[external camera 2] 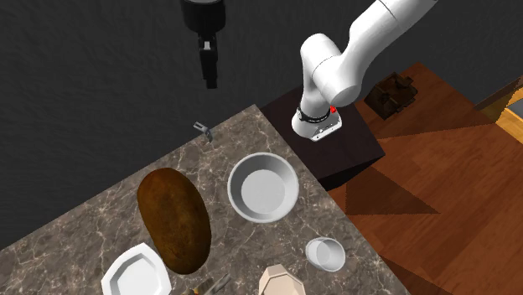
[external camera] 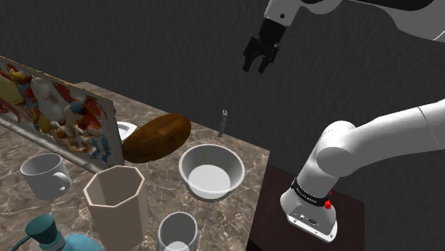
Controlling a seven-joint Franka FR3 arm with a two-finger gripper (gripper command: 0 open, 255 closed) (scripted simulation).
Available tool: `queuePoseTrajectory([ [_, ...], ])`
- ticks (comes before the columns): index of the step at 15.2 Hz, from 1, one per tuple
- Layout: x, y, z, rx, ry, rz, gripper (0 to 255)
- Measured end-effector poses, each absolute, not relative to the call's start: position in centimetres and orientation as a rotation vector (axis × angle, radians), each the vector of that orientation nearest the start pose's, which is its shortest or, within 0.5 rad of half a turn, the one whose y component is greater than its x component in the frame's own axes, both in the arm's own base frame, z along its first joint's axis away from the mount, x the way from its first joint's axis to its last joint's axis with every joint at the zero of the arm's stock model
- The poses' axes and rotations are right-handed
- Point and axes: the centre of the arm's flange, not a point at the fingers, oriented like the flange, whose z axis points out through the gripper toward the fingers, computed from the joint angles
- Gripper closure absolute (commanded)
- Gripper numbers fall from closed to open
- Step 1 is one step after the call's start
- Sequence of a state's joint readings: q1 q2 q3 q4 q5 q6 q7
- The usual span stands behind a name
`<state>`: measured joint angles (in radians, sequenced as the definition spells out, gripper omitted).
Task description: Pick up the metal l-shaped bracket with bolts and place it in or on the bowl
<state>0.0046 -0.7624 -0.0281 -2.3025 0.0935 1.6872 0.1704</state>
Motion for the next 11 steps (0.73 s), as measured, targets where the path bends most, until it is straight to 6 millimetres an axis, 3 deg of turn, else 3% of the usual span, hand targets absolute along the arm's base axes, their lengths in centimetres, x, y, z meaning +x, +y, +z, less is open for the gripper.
queuePoseTrajectory([
  [2,32.9,0.1,61.5,-3.003,0.286,-0.201,0],
  [4,34.1,0.6,59.7,-3.024,0.278,-0.179,0],
  [11,38.7,2.7,51.6,-3.111,0.241,-0.087,0],
])
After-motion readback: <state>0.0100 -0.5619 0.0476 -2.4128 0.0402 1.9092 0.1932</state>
